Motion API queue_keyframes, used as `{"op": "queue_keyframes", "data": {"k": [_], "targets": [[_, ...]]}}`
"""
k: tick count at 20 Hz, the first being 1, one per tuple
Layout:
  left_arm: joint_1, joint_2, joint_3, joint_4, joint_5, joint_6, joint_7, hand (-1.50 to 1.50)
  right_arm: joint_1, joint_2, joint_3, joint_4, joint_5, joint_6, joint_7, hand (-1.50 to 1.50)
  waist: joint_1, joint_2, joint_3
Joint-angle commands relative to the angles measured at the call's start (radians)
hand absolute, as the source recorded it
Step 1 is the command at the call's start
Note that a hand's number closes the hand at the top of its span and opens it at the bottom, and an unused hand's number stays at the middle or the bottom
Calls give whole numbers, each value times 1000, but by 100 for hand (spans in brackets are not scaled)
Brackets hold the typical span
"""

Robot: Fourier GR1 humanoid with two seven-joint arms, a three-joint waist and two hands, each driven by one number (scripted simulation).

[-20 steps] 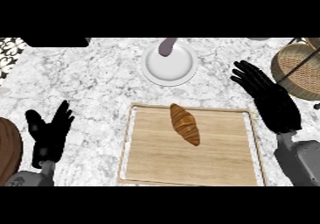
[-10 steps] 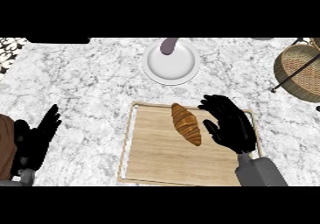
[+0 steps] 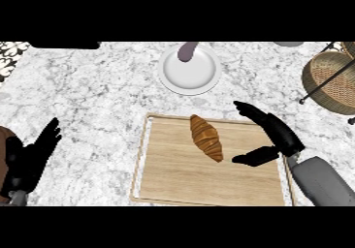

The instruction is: Pick the croissant from the tray and place it in the tiered basket

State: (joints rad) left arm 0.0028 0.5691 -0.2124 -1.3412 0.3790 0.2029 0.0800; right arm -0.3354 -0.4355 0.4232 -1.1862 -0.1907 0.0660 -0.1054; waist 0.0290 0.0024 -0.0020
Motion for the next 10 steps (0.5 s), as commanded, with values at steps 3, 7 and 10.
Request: {"op": "queue_keyframes", "data": {"k": [3,7,10], "targets": [[19,27,29,-15,13,-39,-3,0,-197,-18,111,21,46,206,216,-150,7,-1,1],[-35,-22,44,71,-21,-36,-15,0,-272,14,63,-24,10,288,329,-150,-27,-2,1],[-9,-9,92,84,-10,-98,-45,0,-347,75,4,40,12,303,407,-150,-23,-1,1]]}}
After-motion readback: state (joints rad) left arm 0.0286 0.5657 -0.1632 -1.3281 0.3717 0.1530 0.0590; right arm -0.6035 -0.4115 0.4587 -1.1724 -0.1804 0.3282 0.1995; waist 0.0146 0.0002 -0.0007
